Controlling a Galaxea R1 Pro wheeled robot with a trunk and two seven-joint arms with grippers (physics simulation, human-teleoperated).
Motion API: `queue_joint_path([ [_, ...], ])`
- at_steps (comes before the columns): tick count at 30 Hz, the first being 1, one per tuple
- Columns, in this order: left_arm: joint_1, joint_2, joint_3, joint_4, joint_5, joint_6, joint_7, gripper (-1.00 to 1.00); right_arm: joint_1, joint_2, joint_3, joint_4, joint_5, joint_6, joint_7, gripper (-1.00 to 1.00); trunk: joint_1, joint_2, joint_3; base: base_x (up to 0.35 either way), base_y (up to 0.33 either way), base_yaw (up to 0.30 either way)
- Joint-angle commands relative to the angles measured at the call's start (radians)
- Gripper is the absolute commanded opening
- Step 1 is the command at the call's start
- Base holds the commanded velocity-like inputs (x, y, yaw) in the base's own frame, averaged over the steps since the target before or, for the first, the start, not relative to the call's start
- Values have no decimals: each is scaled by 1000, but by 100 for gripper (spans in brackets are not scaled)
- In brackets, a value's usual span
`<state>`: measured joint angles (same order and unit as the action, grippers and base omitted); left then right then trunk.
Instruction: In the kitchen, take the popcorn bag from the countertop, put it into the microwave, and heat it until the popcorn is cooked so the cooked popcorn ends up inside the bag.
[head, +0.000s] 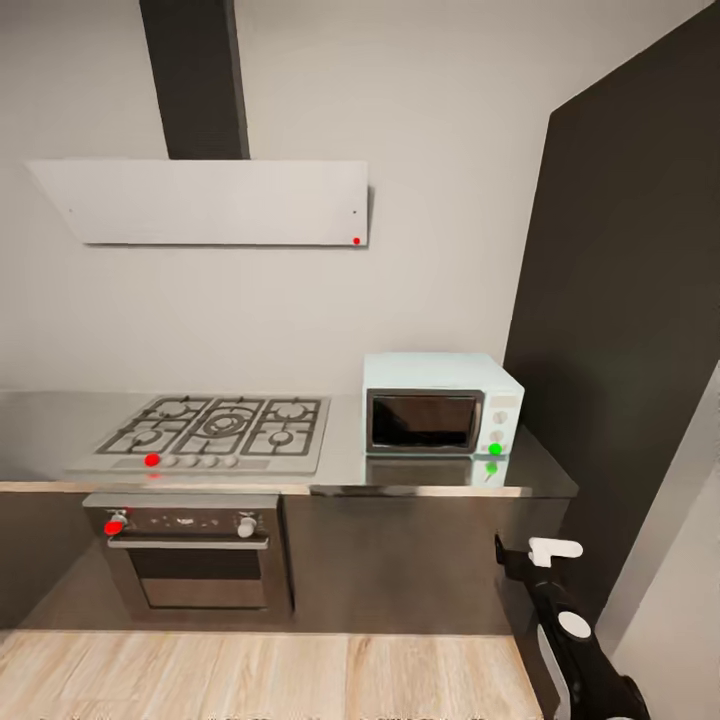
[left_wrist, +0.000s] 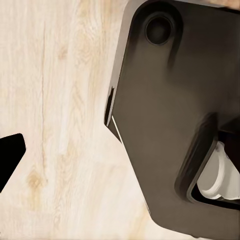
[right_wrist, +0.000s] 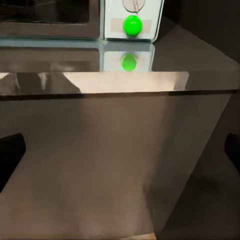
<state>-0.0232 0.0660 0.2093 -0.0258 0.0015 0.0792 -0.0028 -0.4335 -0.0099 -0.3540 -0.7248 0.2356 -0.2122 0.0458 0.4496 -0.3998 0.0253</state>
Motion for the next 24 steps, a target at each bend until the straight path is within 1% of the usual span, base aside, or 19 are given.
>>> queue_joint_path([
  [1,0,0,6,-2,0,5,0,100,-1,1,-4,11,8,-4,5,100,0,0,0,-139,141,0],
  [2,0,0,5,-2,0,5,0,100,-1,1,-4,129,8,-5,5,100,0,0,0,-105,262,0],
  [3,0,1,5,-2,0,5,0,100,-1,1,-4,221,9,-5,4,100,0,0,0,-91,279,0],
  [5,0,1,5,-2,0,5,0,100,-1,0,-5,356,10,-4,0,100,0,0,0,-53,205,0],
  [6,0,1,5,-2,0,5,0,100,-1,-3,-5,453,10,-3,-2,100,0,0,0,-15,62,0],
  [8,0,1,5,-2,0,5,0,100,-1,-22,-4,616,11,-4,-4,100,0,0,0,-5,22,0],
  [10,0,1,5,-2,0,5,0,100,0,-30,-4,735,11,-3,-4,100,0,0,0,-1,5,0],
  [11,0,1,5,-2,0,5,0,100,2,-33,-3,764,11,-2,-4,100,0,0,0,0,1,0],
  [13,0,1,6,-2,0,5,0,100,7,-35,-2,792,11,4,-5,100,0,0,0,0,0,0],
  [14,0,1,5,-2,0,5,0,100,25,-36,-2,797,11,7,-6,100,0,0,0,0,0,0],
  [16,0,1,5,-2,0,5,0,100,143,-36,-1,801,11,9,-6,100,0,0,0,0,0,0],
  [18,0,1,5,-2,0,5,0,100,216,-36,0,802,11,8,-12,100,0,0,0,0,0,0],
  [20,0,1,5,-2,1,5,0,100,262,-36,0,802,12,9,-40,100,0,0,0,0,0,0],
  [21,0,1,5,-2,0,5,0,100,303,-36,0,803,13,10,-74,100,0,0,0,0,0,0],
  [22,0,2,6,-2,1,5,0,100,332,-36,1,803,13,10,-86,100,0,0,0,0,0,0],
  [24,0,2,6,-2,1,6,0,100,369,-36,0,803,13,14,-94,100,0,0,0,0,0,0],
])
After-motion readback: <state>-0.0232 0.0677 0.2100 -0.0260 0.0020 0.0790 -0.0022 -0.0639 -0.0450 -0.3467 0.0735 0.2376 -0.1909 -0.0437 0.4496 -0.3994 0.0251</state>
